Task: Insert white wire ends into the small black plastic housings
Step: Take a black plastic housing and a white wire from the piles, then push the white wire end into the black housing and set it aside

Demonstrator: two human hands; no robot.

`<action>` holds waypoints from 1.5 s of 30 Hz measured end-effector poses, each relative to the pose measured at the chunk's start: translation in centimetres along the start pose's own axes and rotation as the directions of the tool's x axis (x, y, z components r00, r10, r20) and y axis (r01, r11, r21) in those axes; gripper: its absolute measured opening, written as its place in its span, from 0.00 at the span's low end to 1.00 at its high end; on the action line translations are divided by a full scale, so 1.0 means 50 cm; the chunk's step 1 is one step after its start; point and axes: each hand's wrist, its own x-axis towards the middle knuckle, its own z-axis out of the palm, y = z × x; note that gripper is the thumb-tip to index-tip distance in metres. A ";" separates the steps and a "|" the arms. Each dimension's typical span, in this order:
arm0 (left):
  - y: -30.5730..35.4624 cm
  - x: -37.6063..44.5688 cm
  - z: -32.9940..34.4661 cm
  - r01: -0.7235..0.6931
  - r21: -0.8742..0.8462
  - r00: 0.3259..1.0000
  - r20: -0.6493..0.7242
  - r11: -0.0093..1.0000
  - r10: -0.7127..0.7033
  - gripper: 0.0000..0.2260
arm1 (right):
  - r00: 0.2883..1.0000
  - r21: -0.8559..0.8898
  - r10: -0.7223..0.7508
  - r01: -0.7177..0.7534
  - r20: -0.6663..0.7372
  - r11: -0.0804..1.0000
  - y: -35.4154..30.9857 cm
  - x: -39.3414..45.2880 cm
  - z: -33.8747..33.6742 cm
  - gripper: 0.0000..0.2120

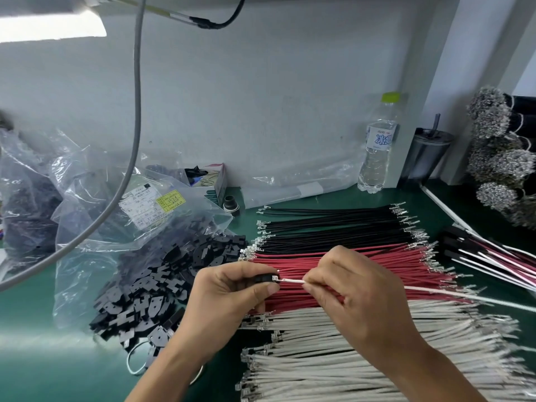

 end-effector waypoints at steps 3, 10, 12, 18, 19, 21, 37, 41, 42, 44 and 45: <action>-0.001 -0.003 -0.001 -0.009 0.016 1.000 0.022 1.000 0.009 0.11 | 0.999 -0.006 -0.036 0.036 -0.006 0.999 0.001 0.001 0.002 0.04; -0.009 -0.006 0.006 -0.039 0.102 0.997 0.071 0.994 0.031 0.08 | 0.995 0.173 0.080 -0.088 0.053 0.981 -0.009 -0.003 0.027 0.05; -0.008 -0.003 0.003 -0.062 0.120 0.996 0.070 0.991 0.054 0.08 | 0.992 0.222 0.112 -0.124 0.064 0.967 -0.005 -0.004 0.028 0.04; -0.013 -0.004 0.004 -0.125 0.148 0.990 0.076 0.981 0.115 0.07 | 0.998 0.190 0.056 -0.061 0.030 0.980 -0.008 -0.002 0.034 0.06; -0.014 -0.005 0.003 -0.134 0.148 0.989 0.082 0.980 0.123 0.06 | 0.999 0.183 0.038 -0.042 0.024 0.982 -0.010 -0.002 0.038 0.06; -0.013 -0.008 0.003 -0.152 0.142 0.986 0.093 0.978 0.140 0.06 | 1.000 0.173 0.020 -0.021 0.008 0.985 -0.009 -0.003 0.042 0.07; -0.024 0.018 -0.051 -0.154 0.574 0.882 -0.286 0.804 0.374 0.14 | 0.858 -0.182 -0.143 0.059 -0.493 0.982 0.025 0.050 -0.098 0.12; -0.032 0.032 -0.062 0.021 0.887 0.864 -0.248 0.462 0.437 0.07 | 0.842 -0.362 -0.160 -0.044 -0.514 0.931 0.092 0.054 -0.230 0.10; -0.033 0.033 -0.063 0.040 0.907 0.881 -0.230 0.418 0.414 0.06 | 0.884 -0.420 -0.092 -0.124 -0.458 0.899 0.130 0.044 -0.261 0.11; -0.034 0.035 -0.066 0.061 0.933 0.907 -0.199 0.353 0.370 0.05 | 0.937 -0.534 0.100 -0.275 -0.333 0.799 0.220 0.003 -0.306 0.10; -0.034 0.036 -0.068 0.072 0.942 0.917 -0.191 0.327 0.349 0.05 | 0.934 -0.582 0.210 -0.345 -0.288 0.736 0.260 -0.021 -0.317 0.08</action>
